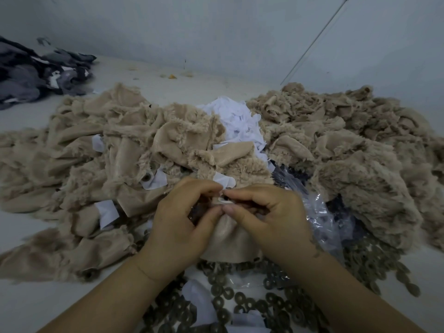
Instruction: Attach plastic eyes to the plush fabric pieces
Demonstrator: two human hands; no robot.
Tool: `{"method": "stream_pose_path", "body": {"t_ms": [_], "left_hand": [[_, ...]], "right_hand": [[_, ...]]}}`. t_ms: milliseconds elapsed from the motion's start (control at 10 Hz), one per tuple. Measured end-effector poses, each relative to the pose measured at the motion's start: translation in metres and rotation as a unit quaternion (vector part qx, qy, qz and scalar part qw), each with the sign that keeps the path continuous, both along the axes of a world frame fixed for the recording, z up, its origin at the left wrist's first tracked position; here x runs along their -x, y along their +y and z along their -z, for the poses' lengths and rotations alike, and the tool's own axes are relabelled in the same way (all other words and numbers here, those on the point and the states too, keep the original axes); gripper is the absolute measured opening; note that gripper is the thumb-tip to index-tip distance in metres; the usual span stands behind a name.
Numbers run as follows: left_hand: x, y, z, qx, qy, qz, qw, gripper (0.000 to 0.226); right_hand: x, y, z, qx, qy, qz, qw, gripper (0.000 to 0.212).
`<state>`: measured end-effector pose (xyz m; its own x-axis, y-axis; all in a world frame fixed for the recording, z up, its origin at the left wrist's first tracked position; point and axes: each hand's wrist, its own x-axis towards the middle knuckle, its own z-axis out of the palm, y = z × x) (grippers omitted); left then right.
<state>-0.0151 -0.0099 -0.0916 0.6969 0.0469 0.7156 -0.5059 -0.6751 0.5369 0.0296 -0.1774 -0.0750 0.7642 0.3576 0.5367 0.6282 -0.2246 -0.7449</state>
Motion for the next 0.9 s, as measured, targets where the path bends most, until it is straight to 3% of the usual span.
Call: {"method": "stream_pose_path", "body": {"t_ms": [100, 500, 600, 700, 800, 900], "left_hand": [[0.0, 0.001, 0.002, -0.029, 0.018, 0.014, 0.999, 0.031], [-0.002, -0.002, 0.007, -0.139, -0.041, 0.015, 0.989, 0.024], [-0.002, -0.003, 0.007, -0.139, -0.037, 0.013, 0.989, 0.024], [-0.005, -0.002, 0.007, -0.146, -0.014, 0.002, 0.989, 0.026], [-0.006, 0.0, 0.001, -0.169, -0.017, -0.027, 0.985, 0.027], [-0.003, 0.006, -0.005, -0.191, 0.041, -0.075, 0.978, 0.032]], "right_hand": [[-0.002, 0.0, 0.003, 0.017, -0.019, 0.011, 1.0, 0.022], [-0.002, 0.002, 0.016, -0.017, -0.083, 0.005, 0.996, 0.006], [0.0, 0.001, 0.016, 0.01, -0.134, 0.029, 0.991, 0.005], [0.002, 0.003, 0.003, 0.099, -0.141, 0.022, 0.985, 0.005], [0.006, -0.002, -0.033, 0.186, -0.082, 0.073, 0.976, 0.015], [0.017, -0.036, -0.081, 0.097, -0.068, 0.17, 0.978, 0.028]]}}
